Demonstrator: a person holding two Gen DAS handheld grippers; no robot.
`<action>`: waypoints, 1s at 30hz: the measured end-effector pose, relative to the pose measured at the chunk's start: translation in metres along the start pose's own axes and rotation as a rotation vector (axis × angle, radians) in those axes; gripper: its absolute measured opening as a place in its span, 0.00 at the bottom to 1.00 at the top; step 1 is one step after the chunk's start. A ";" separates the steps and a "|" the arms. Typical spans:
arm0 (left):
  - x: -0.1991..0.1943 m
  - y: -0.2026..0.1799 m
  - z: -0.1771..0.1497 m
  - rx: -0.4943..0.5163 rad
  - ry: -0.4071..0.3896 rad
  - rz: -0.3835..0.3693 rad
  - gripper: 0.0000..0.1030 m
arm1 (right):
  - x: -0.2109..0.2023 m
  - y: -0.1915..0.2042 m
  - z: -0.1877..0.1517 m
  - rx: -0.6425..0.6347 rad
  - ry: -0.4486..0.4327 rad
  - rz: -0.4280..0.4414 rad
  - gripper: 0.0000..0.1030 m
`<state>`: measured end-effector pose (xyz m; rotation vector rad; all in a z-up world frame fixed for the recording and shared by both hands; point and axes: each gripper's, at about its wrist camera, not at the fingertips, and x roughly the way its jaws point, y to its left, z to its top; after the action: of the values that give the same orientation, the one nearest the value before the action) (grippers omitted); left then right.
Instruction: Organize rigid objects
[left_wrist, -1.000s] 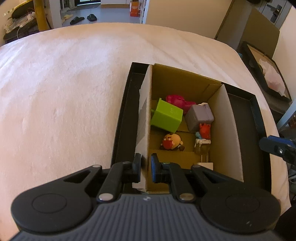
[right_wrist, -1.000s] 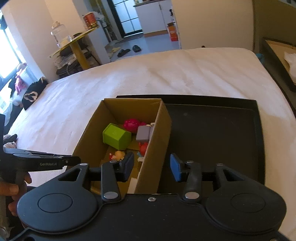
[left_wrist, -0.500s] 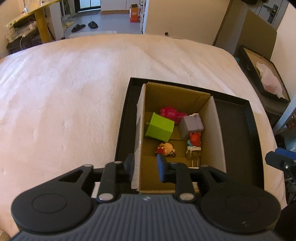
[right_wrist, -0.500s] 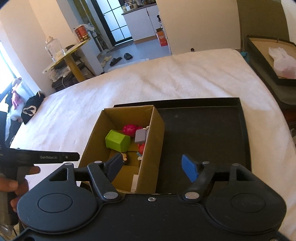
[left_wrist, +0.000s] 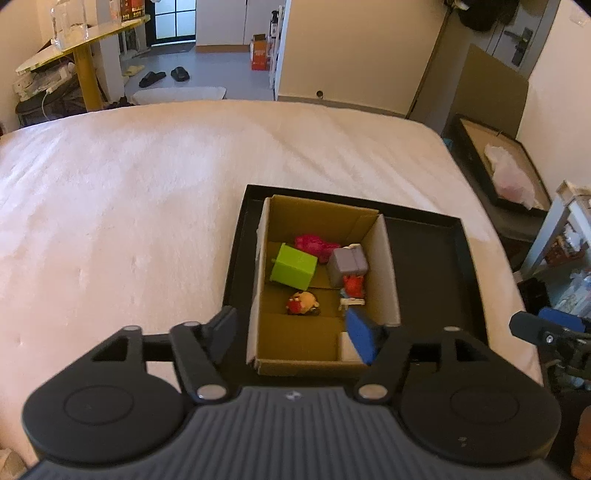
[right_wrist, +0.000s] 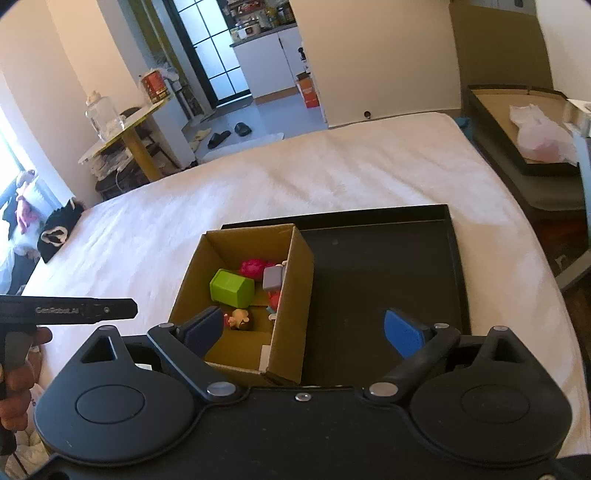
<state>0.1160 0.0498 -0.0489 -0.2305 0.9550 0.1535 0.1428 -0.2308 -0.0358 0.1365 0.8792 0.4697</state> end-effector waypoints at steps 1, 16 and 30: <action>-0.004 -0.001 0.000 0.000 -0.003 -0.003 0.69 | -0.003 -0.001 0.000 0.006 0.001 -0.004 0.98; -0.064 -0.022 -0.018 0.036 -0.064 -0.026 0.96 | -0.054 0.013 -0.013 -0.002 -0.049 -0.061 1.00; -0.117 -0.022 -0.024 0.019 -0.141 -0.033 0.96 | -0.088 0.037 -0.016 -0.022 -0.055 -0.112 1.00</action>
<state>0.0352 0.0188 0.0368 -0.2153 0.8114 0.1286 0.0702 -0.2382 0.0279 0.0793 0.8228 0.3688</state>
